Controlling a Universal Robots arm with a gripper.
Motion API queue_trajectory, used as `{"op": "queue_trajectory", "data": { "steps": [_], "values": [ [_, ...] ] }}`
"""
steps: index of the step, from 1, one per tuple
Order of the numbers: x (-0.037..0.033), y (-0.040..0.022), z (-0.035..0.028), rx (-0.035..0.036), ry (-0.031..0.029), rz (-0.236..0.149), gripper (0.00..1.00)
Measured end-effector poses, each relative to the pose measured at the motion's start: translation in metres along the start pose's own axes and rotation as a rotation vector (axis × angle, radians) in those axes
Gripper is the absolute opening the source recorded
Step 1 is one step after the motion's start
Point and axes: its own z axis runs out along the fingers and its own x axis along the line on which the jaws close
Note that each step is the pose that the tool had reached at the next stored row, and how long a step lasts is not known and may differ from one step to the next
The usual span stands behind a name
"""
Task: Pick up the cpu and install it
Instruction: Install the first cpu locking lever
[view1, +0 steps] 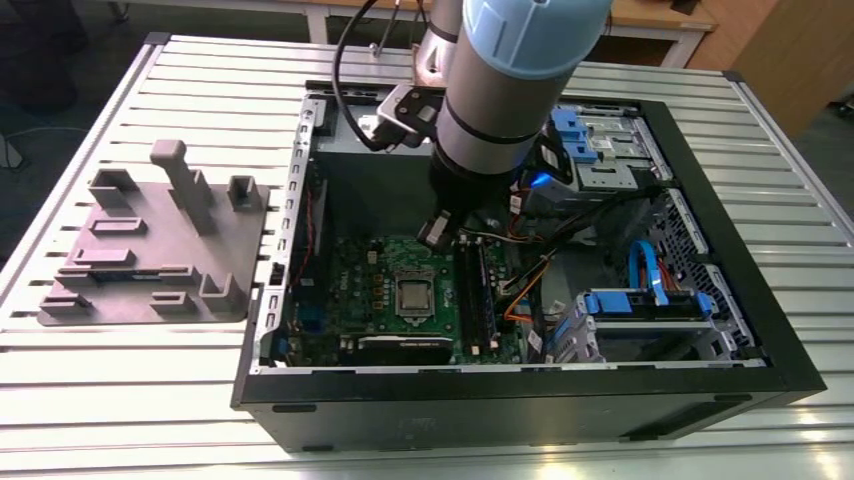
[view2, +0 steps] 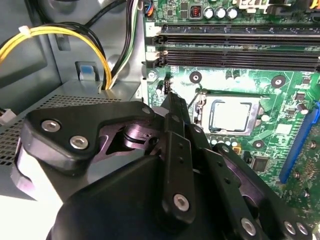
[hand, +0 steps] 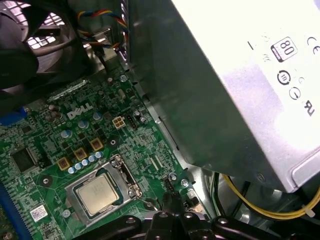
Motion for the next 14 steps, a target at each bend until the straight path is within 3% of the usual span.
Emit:
{"op": "queue_trajectory", "data": {
  "steps": [4,14],
  "values": [
    [0.0009,-0.0003,-0.0002,-0.0029,0.0038,-0.023,0.11],
    [0.0144,-0.0056,-0.0028,-0.0038,0.0075,-0.036,0.11]
  ]
}}
